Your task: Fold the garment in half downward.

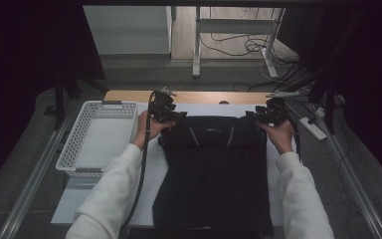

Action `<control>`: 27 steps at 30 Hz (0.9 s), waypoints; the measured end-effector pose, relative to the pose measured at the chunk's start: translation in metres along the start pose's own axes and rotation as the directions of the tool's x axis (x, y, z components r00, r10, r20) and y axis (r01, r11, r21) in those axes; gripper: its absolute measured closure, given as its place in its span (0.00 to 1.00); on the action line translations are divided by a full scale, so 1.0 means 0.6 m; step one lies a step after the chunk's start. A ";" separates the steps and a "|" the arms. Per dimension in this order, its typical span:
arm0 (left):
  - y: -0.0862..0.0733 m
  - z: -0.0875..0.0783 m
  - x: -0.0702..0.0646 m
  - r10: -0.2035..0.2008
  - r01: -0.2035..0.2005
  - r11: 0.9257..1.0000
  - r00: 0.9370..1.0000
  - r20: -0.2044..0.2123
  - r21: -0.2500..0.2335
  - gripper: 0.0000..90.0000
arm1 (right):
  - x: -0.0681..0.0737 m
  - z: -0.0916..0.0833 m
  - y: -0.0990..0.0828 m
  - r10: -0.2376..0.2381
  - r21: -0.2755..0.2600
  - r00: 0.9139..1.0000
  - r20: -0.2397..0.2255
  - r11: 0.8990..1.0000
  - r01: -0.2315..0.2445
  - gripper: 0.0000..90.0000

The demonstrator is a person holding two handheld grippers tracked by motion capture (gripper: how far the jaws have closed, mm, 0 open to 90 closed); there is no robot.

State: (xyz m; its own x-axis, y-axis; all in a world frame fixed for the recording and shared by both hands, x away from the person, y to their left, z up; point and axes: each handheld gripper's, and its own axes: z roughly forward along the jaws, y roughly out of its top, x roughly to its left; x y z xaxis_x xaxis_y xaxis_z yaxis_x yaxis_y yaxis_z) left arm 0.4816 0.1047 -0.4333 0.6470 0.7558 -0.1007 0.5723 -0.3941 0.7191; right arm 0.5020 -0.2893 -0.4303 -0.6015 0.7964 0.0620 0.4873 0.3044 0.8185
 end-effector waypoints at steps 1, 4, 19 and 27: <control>-0.001 -0.006 -0.004 0.006 -0.006 1.000 1.000 0.003 -0.001 0.39 | 0.004 -0.003 -0.001 -0.004 -0.003 1.000 -0.005 1.000 0.004 0.46; -0.008 -0.022 -0.019 0.015 -0.015 1.000 1.000 0.020 -0.014 0.38 | 0.021 -0.017 -0.006 -0.027 -0.010 0.999 -0.029 1.000 0.027 0.45; -0.084 -0.067 -0.057 0.027 -0.027 1.000 0.998 0.057 -0.010 0.32 | 0.113 -0.053 -0.076 -0.093 0.010 0.987 -0.130 0.995 0.096 0.40; -0.110 -0.078 -0.061 0.021 -0.021 1.000 0.998 0.051 -0.003 0.31 | 0.151 -0.059 -0.108 -0.114 0.032 0.974 -0.195 0.992 0.122 0.38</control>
State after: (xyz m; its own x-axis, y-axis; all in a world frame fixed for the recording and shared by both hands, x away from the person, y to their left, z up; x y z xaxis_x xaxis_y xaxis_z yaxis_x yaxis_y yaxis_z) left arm 0.3968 0.1276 -0.4447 0.6840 0.7194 -0.1205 0.5571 -0.4086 0.7230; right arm 0.3936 -0.2550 -0.4574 -0.7651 0.6391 0.0788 0.4302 0.4163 0.8010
